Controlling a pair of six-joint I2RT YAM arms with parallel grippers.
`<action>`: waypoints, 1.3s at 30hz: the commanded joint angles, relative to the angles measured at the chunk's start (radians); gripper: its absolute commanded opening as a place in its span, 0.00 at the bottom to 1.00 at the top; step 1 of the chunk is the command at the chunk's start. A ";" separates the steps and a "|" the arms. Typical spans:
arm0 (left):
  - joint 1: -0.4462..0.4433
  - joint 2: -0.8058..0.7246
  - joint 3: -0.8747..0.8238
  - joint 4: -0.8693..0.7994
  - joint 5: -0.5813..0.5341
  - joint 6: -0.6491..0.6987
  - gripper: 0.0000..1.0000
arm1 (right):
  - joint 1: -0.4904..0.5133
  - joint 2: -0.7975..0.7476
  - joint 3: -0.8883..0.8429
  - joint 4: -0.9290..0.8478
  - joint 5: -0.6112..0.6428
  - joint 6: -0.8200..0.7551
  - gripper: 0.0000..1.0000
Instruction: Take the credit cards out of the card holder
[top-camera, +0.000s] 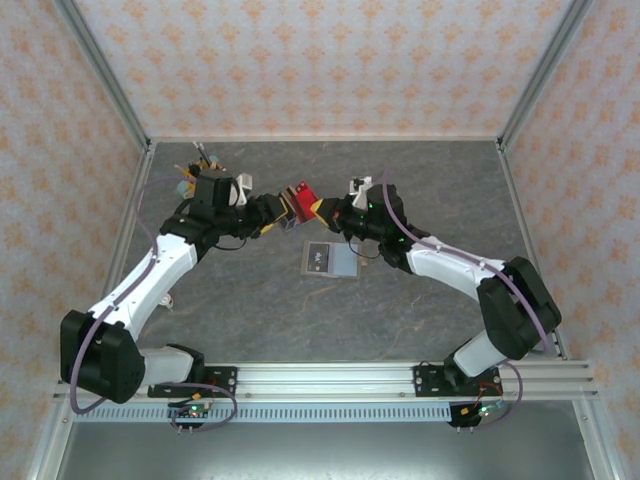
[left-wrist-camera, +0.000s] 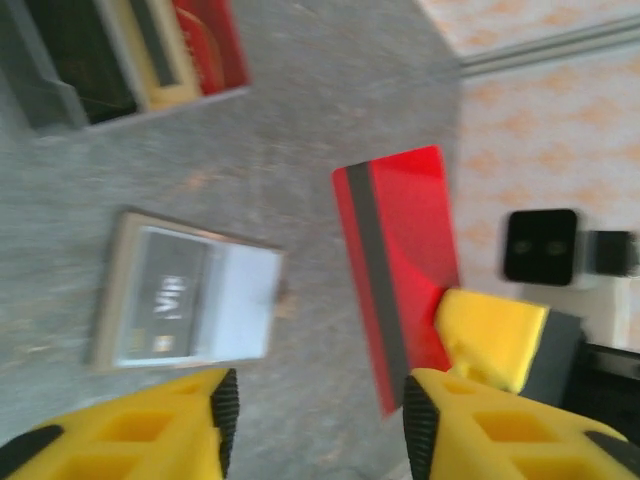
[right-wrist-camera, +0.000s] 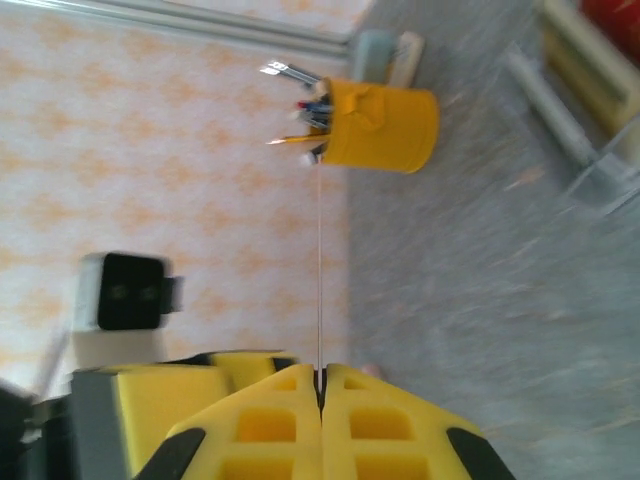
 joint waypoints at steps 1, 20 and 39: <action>0.017 -0.054 0.043 -0.239 -0.232 0.151 0.62 | -0.002 -0.031 0.123 -0.325 0.143 -0.331 0.00; 0.028 -0.069 0.030 -0.394 -0.482 0.226 1.00 | 0.013 0.419 0.635 -0.564 0.459 -1.004 0.00; 0.030 -0.013 0.015 -0.345 -0.371 0.196 1.00 | 0.010 0.606 0.761 -0.524 0.439 -1.050 0.08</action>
